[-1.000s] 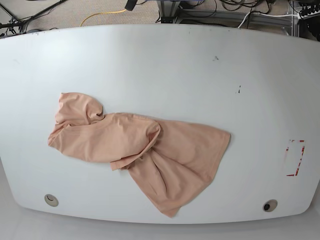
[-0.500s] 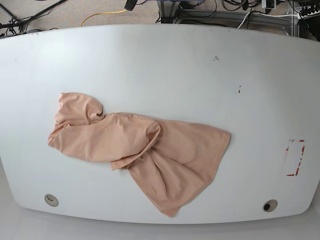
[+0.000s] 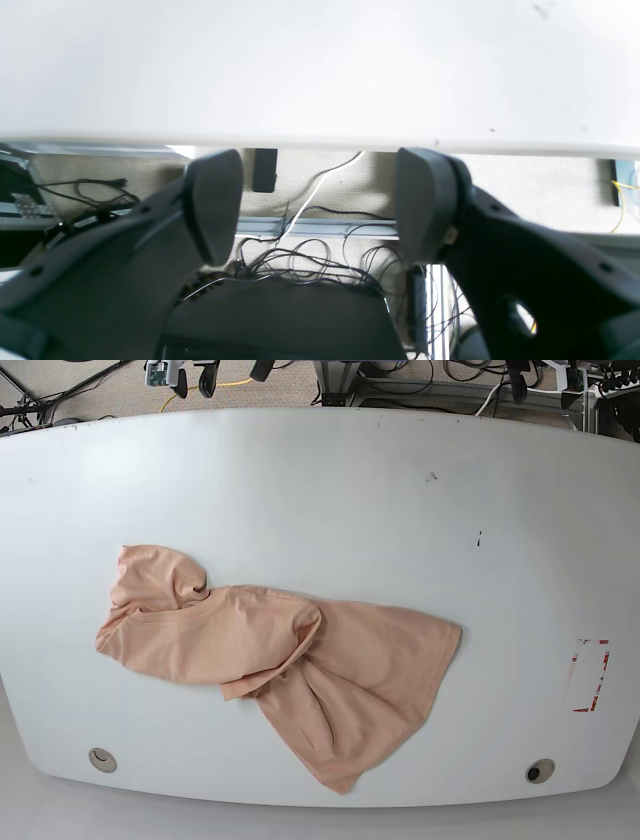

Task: Fold the T-shirt properly
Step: 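Lower the right gripper onto the bunched shirt and pinch the fabric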

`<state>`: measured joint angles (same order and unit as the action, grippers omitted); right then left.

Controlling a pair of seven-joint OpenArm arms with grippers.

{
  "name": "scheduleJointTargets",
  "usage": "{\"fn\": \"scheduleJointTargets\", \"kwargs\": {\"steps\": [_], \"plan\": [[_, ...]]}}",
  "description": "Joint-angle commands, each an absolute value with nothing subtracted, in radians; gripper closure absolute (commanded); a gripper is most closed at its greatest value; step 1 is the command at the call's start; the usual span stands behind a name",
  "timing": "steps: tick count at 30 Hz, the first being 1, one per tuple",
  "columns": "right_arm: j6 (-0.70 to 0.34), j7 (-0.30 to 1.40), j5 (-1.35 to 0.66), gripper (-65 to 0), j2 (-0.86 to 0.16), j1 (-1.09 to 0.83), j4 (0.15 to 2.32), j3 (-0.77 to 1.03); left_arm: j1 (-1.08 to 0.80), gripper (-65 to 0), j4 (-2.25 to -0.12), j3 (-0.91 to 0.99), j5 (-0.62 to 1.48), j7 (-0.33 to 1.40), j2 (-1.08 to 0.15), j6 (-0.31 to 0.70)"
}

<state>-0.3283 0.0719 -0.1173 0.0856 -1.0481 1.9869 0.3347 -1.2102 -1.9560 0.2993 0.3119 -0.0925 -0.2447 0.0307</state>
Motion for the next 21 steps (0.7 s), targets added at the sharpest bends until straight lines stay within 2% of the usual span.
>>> {"fn": "scheduleJointTargets", "kwargs": {"steps": [1, 7, 12, 15, 21], "plan": [[-0.328, 0.047, -0.127, -23.1, 0.084, -1.026, 2.002, 0.351, -1.204, -43.5, -1.971, 0.309, 0.315, -0.114, -0.248, 0.027], [-0.328, 0.116, -0.122, -23.9, 0.035, -0.863, 2.005, 0.346, -1.168, -44.2, -1.969, 0.308, 0.314, -0.114, -0.225, 0.028], [-0.328, 0.268, -0.125, -24.1, -0.041, -0.705, 2.005, 0.312, -1.147, -55.7, -1.969, 0.312, 0.311, -0.114, -0.206, 0.028], [-0.328, 0.358, -0.125, -24.7, -0.073, -0.605, 2.003, 0.292, -1.144, -57.9, -1.969, 0.312, 0.311, -0.114, -0.208, 0.027], [-0.328, 0.487, -0.127, -39.0, -0.142, -0.446, 2.002, 0.237, -1.127, -57.9, -1.968, 0.312, 0.309, -0.114, -0.206, 0.027]]}}
